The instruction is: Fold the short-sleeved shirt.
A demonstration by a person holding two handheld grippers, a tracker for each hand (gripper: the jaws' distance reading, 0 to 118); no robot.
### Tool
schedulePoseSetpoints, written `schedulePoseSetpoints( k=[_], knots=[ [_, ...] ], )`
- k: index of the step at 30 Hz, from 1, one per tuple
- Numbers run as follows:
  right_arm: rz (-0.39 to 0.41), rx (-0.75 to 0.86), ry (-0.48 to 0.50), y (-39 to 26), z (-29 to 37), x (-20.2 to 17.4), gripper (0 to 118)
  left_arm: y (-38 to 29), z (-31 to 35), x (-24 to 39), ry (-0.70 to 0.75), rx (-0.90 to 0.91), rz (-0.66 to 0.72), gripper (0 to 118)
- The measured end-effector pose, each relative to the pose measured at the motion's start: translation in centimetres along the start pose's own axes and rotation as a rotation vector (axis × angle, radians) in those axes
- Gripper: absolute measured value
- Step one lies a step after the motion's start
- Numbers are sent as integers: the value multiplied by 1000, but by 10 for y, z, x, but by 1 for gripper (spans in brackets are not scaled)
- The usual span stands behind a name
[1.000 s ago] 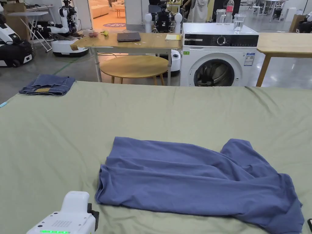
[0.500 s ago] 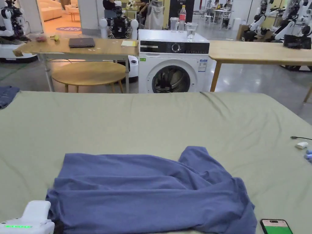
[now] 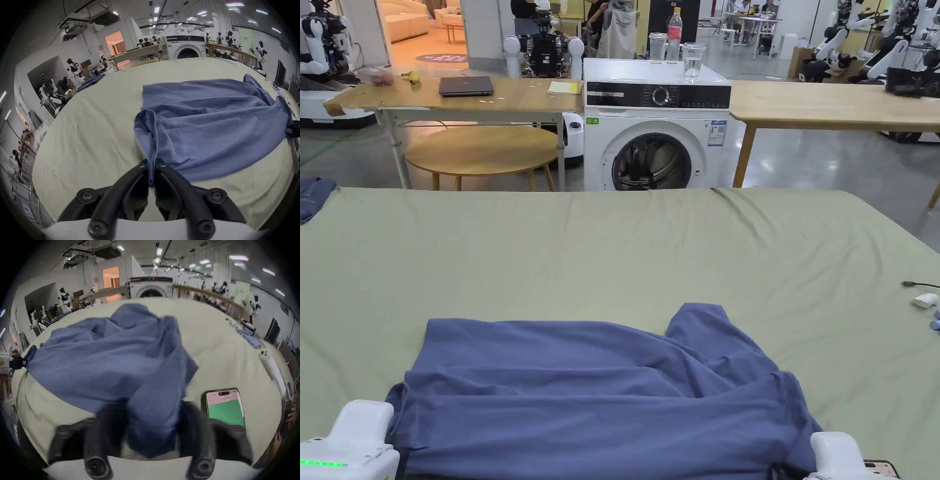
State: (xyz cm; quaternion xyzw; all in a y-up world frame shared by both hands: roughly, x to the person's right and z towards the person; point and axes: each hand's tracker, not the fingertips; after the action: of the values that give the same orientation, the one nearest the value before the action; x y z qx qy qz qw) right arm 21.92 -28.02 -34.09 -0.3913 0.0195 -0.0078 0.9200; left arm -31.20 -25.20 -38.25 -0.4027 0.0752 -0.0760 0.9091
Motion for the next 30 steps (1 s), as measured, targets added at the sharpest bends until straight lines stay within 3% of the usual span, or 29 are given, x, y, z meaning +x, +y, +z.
schedulePoseSetpoints(
  k=[2,3,12,15,19,24,26,27,28,29,30],
  knots=[
    [-23,48,98,4,17,5,6,0,3,-2,3,7,-3,0],
    [-12,60,57,5,27,2,6,1,7,-4,3,7,-2,0],
    [132,193,94,19,140,-16,6,3,106,-40,11,141,21,0],
    [145,174,106,10,167,-14,6,-15,140,-49,3,152,13,0],
    [120,95,131,-21,171,-11,6,-59,154,-55,-30,95,40,0],
    [108,-31,110,-69,123,-16,6,-116,104,-50,-59,-7,106,0],
    [112,-25,97,-78,118,-20,20,-129,96,-49,-54,-14,124,2],
    [112,-17,85,-79,122,-21,41,-131,101,-49,-52,-12,140,15],
    [112,-7,67,-76,128,-20,82,-131,109,-50,-44,9,145,54],
    [110,-1,72,-71,138,-20,105,-128,123,-49,-4,49,130,91],
    [111,13,78,-65,147,-22,114,-124,129,-50,11,80,120,113]
  ],
)
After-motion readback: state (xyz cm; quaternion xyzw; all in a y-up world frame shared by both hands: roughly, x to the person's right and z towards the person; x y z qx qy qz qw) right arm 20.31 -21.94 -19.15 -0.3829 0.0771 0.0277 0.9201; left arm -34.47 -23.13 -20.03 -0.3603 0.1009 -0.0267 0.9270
